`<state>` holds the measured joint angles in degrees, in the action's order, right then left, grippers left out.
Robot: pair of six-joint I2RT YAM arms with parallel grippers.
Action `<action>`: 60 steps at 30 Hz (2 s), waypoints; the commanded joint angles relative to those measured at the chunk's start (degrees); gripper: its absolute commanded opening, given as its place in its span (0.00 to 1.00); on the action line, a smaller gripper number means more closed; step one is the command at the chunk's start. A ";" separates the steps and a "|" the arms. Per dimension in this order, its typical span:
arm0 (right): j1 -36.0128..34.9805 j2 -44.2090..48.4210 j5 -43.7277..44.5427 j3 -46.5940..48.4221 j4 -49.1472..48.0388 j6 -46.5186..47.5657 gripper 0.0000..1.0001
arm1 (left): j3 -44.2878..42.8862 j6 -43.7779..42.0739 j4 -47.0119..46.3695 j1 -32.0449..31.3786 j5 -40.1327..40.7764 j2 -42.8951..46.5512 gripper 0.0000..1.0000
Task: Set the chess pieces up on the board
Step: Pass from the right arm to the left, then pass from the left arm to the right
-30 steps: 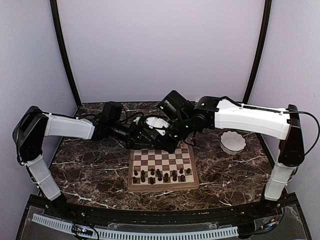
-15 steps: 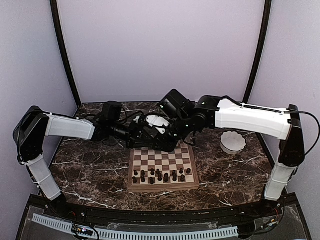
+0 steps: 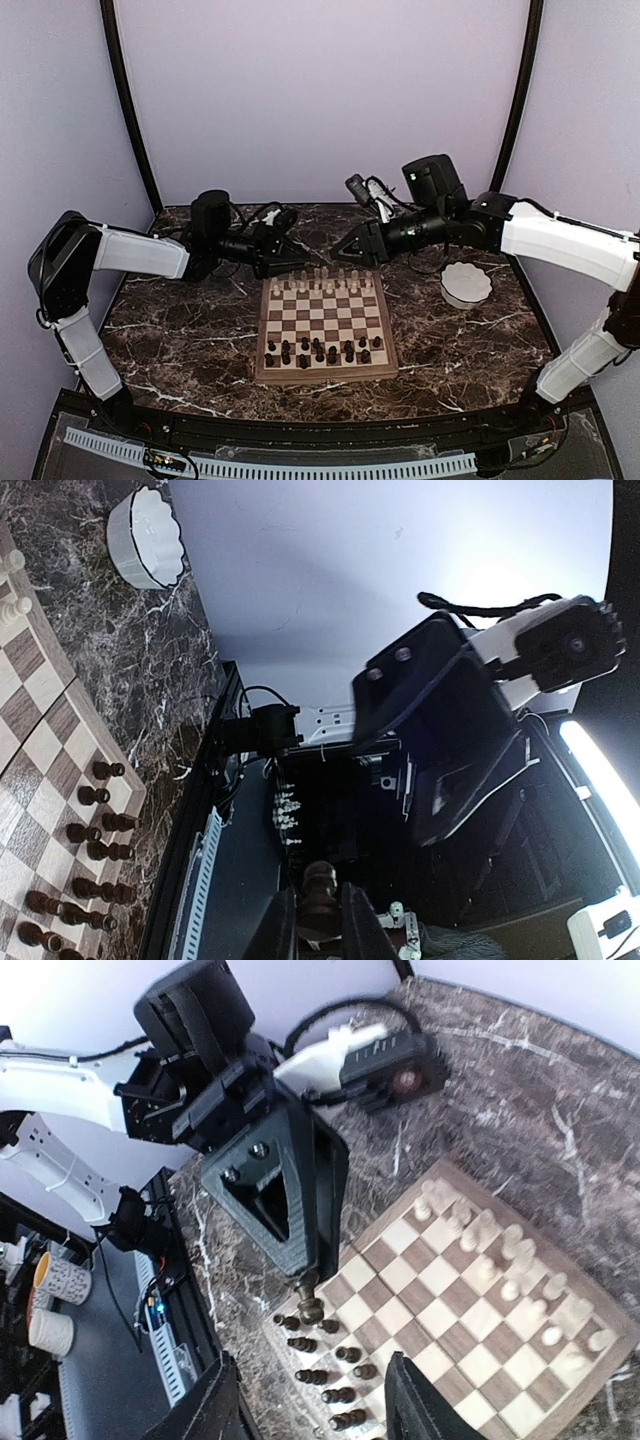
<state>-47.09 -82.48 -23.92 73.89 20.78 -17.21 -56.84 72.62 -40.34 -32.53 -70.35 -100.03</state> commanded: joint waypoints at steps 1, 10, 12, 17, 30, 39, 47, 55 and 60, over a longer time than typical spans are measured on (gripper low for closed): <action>0.42 -3.62 -7.82 -1.63 -6.79 -5.69 0.52 | 0.66 6.18 -10.46 0.20 -0.45 -0.93 0.10; 0.45 -7.12 -10.63 -0.50 -10.35 -8.44 0.52 | 1.08 10.15 -15.95 0.19 0.18 -1.67 0.09; 0.48 -7.62 -11.23 -0.36 -11.08 -8.84 0.51 | 1.30 10.56 -16.56 0.21 0.32 -1.71 0.09; 0.51 -8.78 -12.21 0.18 -11.72 -9.11 0.46 | 1.98 11.38 -17.89 0.15 0.38 -1.52 0.09; 0.50 -9.41 -12.89 -0.28 -14.15 -9.88 0.32 | 2.17 11.81 -18.37 0.04 0.24 -1.93 0.09; 0.51 -9.97 -13.33 0.29 -14.70 -9.63 0.16 | 1.55 12.87 -19.65 -0.01 -0.10 -3.16 0.09; 0.60 -10.42 -11.61 3.18 -9.41 -6.86 0.03 | 0.28 10.53 -15.87 0.08 -0.39 -3.28 0.26; -0.19 -10.49 -1.93 10.91 10.35 -0.09 0.03 | -5.46 -18.24 26.57 2.57 7.90 3.83 0.38; -3.10 -14.45 5.86 18.86 24.29 5.13 0.03 | -9.50 -31.72 47.01 3.06 19.54 7.73 0.41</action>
<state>-47.57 -93.67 -25.56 86.63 32.42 -17.85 -63.48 56.95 -16.21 -30.13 -60.69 -97.80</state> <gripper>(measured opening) 0.073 0.410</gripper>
